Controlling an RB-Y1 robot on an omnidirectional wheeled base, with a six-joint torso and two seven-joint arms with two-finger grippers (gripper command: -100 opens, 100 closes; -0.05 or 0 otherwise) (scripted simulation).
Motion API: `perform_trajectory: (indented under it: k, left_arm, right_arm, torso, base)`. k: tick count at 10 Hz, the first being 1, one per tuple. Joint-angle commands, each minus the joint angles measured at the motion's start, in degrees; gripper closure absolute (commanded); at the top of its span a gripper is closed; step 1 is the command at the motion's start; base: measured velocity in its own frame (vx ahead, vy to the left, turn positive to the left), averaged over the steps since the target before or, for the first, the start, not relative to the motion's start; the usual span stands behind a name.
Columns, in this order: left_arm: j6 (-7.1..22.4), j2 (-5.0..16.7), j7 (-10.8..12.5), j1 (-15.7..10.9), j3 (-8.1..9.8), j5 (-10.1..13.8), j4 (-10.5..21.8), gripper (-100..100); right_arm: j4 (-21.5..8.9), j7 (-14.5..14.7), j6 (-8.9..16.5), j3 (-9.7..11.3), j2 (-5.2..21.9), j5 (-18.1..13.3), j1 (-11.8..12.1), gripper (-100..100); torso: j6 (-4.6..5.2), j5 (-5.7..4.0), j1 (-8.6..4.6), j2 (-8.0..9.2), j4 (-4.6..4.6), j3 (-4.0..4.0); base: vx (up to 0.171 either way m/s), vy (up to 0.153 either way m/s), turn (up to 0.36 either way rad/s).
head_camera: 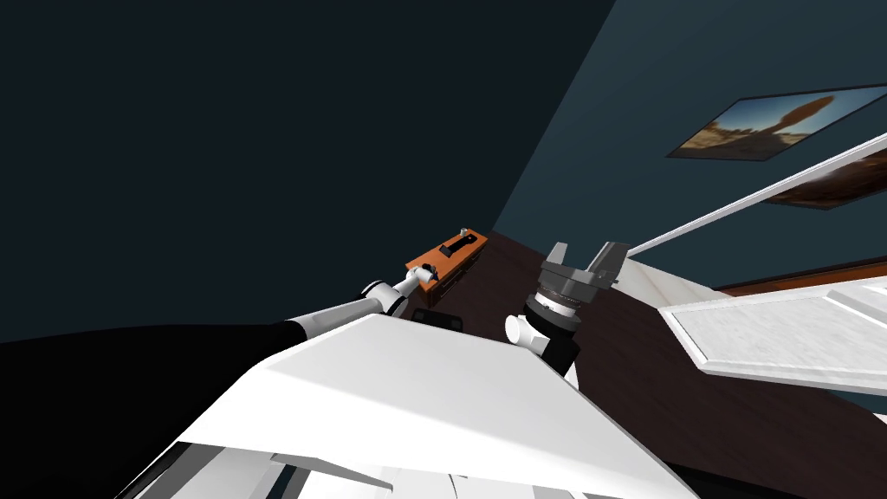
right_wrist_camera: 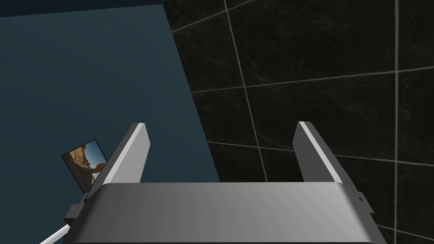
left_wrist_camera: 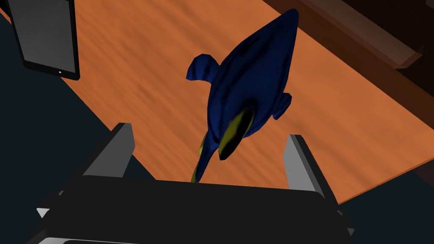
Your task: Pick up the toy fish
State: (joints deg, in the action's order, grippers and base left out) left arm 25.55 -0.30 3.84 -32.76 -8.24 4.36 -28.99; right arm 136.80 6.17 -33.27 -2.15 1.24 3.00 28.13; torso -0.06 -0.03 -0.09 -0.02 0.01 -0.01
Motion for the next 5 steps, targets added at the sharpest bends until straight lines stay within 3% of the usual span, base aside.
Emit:
perform_trajectory:
  k: [1, 2, 3, 4, 5]
  left_arm:
    - [-1.54, -0.04, -0.5, -0.89, 0.08, 0.75, 2.86, -100]
    - [-1.76, -0.09, -0.29, -1.07, 0.11, 0.67, 2.6, -100]
    - [-1.94, -0.07, -0.4, -1.1, 0.12, 0.75, 2.8, 0]
    - [-3.84, -0.09, -0.64, 0.21, 0.4, 0.4, 3.51, -100]
    - [-4.61, -0.1, -0.75, 0.74, 0.51, 0.26, 3.8, -100]
  right_arm:
    - [0.0, 0.0, 0.0, 0.0, 0.0, 0.0, 0.0, 0]
    - [0.0, 0.0, 0.0, 0.0, 0.0, 0.0, 0.0, 0]
    - [0.0, 0.0, 0.0, 0.0, 0.0, 0.0, 0.0, 0]
    - [0.0, 0.0, 0.0, 0.0, 0.0, 0.0, 0.0, 0]
    - [0.0, 0.0, 0.0, 0.0, 0.0, 0.0, 0.0, 0]
  torso:
    - [0.0, 0.0, 0.0, 0.0, 0.0, 0.0]
    - [-0.03, 0.01, 0.04, 0.01, -0.01, 0.0]
    - [-0.02, 0.01, 0.06, 0.02, -0.01, 0.01]
    - [-0.02, 0.02, 0.07, 0.03, -0.01, 0.01]
    - [-0.02, 0.01, 0.01, -0.14, -0.04, -0.08]
  base:
    - [0.004, -0.007, -0.005]
    - [0.0, 0.0, 0.0]
    - [0.0, 0.0, 0.0]
    - [0.061, -0.022, -0.049]
    - [0.097, -0.026, -0.035]
